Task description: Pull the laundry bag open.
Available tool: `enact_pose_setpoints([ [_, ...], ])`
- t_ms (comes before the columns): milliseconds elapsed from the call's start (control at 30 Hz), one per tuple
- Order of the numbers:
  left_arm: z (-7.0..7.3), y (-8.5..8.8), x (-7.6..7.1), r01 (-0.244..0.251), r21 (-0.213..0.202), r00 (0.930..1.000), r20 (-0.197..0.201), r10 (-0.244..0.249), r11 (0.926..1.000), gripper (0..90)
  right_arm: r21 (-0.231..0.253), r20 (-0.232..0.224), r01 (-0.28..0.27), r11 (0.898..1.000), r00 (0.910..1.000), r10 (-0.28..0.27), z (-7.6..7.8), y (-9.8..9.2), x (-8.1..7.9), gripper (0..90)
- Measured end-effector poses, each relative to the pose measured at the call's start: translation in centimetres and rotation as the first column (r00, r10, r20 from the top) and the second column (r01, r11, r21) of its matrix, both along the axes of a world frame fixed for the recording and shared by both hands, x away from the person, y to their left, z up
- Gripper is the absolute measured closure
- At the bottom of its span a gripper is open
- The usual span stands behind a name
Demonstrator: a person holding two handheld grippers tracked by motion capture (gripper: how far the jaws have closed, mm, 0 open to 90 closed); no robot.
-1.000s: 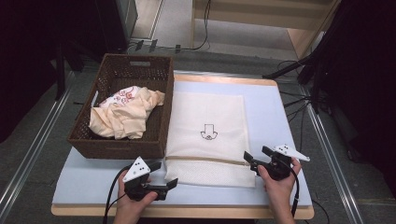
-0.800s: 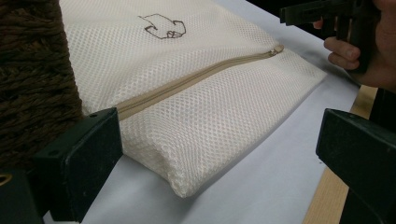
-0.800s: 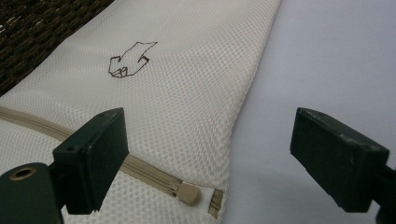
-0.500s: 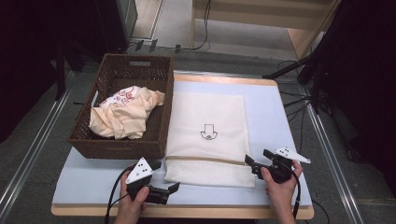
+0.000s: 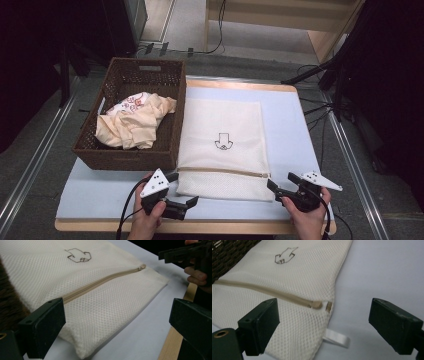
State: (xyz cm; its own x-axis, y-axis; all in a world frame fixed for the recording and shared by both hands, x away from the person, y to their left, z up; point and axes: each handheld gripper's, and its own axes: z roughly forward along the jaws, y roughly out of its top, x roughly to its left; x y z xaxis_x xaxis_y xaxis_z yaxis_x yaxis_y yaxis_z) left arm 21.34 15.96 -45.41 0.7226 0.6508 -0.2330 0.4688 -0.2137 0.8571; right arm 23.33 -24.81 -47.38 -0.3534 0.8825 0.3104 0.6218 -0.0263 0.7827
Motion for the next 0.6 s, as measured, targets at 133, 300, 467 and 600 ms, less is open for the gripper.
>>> enact_pose_setpoints([
  [133, 0.4, -1.4, 0.2, 0.032, 0.000, 0.9995, -0.003, -0.032, 0.9995, 0.5, 0.008, -0.044, 0.001, 1.000, 0.9990, -0.001, -0.6, -0.1, -0.1, 13.7],
  [300, 0.8, -3.5, 0.7, 0.048, 0.012, 0.9988, -0.008, -0.048, 0.9988, 0.6, 0.008, -0.111, -0.005, 1.000, 0.9938, 0.006, -1.3, -0.2, 0.3, 16.5],
  [467, 0.7, -6.6, 1.6, 0.046, 0.026, 0.9987, -0.024, -0.046, 0.9986, 15.3, 0.025, -0.107, 0.000, 1.000, 0.9943, 0.003, -1.4, -0.6, 0.2, 24.5],
  [600, 0.6, -9.6, 2.6, 0.050, 0.048, 0.9977, -0.047, -0.048, 0.9976, 35.3, 0.035, -0.105, -0.031, 0.999, 0.9938, 0.034, -1.5, -0.4, 0.4, 35.2],
])
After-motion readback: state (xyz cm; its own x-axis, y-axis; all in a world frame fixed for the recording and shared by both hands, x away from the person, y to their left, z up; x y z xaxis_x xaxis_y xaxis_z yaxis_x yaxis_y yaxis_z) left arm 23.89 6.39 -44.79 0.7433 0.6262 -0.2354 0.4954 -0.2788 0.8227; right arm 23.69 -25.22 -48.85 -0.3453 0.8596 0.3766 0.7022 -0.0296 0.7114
